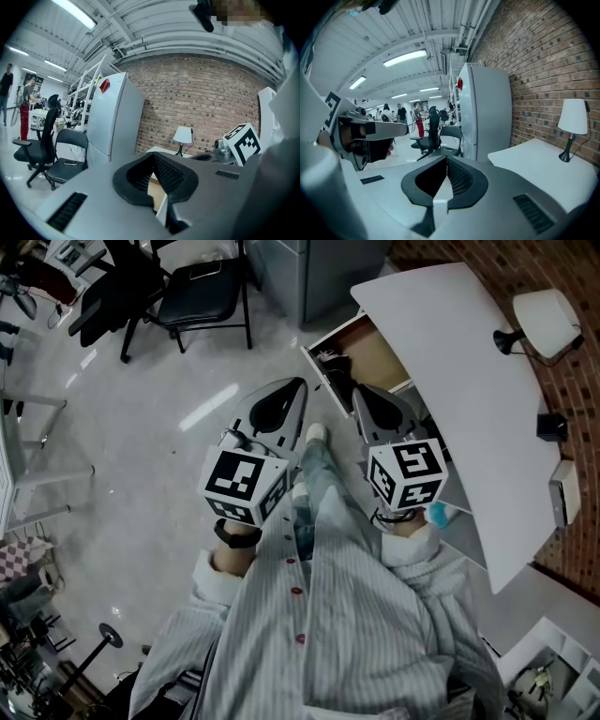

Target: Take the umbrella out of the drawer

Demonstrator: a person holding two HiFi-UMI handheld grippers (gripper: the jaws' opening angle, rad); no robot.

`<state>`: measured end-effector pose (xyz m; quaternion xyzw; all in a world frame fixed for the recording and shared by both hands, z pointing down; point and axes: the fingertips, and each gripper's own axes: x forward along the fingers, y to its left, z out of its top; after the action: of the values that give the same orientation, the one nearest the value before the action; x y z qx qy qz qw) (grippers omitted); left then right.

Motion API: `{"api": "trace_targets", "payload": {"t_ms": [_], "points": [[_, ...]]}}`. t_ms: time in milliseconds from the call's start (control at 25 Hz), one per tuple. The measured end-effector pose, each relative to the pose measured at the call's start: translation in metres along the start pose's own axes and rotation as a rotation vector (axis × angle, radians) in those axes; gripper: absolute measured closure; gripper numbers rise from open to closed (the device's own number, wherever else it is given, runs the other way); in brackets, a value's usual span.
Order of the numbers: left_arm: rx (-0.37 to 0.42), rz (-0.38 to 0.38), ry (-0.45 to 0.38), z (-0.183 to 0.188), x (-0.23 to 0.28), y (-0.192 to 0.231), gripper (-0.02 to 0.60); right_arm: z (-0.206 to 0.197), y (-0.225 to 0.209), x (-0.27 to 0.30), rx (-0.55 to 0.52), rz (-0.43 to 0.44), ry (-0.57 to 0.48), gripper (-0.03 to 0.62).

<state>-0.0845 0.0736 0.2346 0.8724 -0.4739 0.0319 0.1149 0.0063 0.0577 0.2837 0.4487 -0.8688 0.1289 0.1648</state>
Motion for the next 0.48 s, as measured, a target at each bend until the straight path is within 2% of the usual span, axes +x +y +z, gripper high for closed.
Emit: {"api": "trace_targets", "payload": {"t_ms": [480], "points": [[-0.009,-0.023,0.001,0.04,0.111,0.066,0.572,0.045,-0.071,0.093,0.015,-0.006,0.038,0.559]]}}
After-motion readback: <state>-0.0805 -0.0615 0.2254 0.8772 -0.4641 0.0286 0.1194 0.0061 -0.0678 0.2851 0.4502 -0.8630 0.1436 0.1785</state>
